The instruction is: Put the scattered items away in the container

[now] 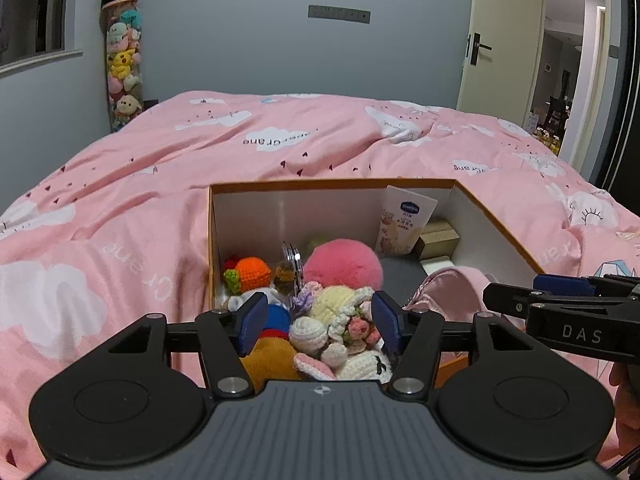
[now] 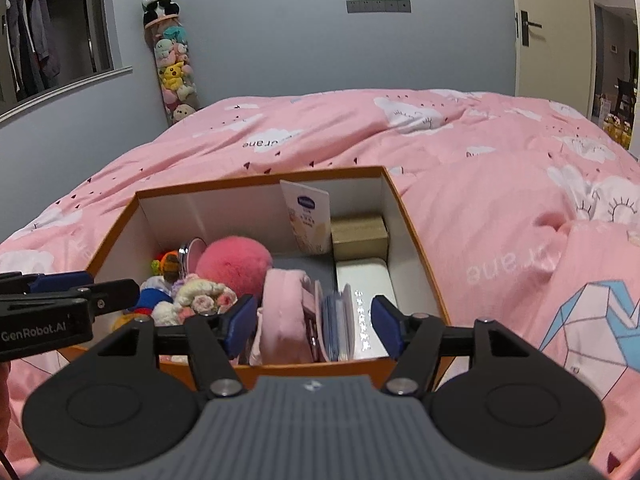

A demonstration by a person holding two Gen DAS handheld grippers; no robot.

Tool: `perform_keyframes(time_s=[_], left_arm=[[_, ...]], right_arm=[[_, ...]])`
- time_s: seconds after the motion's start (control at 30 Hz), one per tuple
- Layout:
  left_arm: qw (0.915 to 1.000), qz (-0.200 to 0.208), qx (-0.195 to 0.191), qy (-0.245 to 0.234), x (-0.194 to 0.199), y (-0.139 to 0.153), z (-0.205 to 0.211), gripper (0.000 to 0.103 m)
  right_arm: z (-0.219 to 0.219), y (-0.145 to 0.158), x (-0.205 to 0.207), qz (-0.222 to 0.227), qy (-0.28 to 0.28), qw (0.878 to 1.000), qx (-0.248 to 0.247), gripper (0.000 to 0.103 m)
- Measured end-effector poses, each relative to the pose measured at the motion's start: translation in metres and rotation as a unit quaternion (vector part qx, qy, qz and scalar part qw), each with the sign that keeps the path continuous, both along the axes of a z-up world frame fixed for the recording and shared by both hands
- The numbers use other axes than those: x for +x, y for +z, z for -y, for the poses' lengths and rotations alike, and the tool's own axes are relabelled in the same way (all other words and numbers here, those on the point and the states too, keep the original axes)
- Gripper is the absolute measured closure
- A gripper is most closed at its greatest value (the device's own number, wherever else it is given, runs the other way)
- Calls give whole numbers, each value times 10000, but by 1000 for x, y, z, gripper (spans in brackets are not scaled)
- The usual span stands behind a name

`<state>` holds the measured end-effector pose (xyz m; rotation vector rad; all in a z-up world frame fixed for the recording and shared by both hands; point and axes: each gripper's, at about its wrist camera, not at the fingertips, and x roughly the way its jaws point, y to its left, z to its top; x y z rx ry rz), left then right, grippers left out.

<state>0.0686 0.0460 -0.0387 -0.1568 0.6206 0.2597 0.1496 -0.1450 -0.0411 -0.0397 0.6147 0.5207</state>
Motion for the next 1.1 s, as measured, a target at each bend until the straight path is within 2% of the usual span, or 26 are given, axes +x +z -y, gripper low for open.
perform_keyframes(time_s=[0.67,0.97,1.1], left_arm=[[9994,-259,-121,172,8,-25,-2,33],[9993,-288,244,50,11,-30,8,22],[9991,-321,253,54,13,-31,10,21]], right_arm=[[-3,-17,-3,120,130,9998,-75,34],[-6,-20,-5,199,184,9995,-137,31],[-8,-21,-6,266,210,9992,-228,30]])
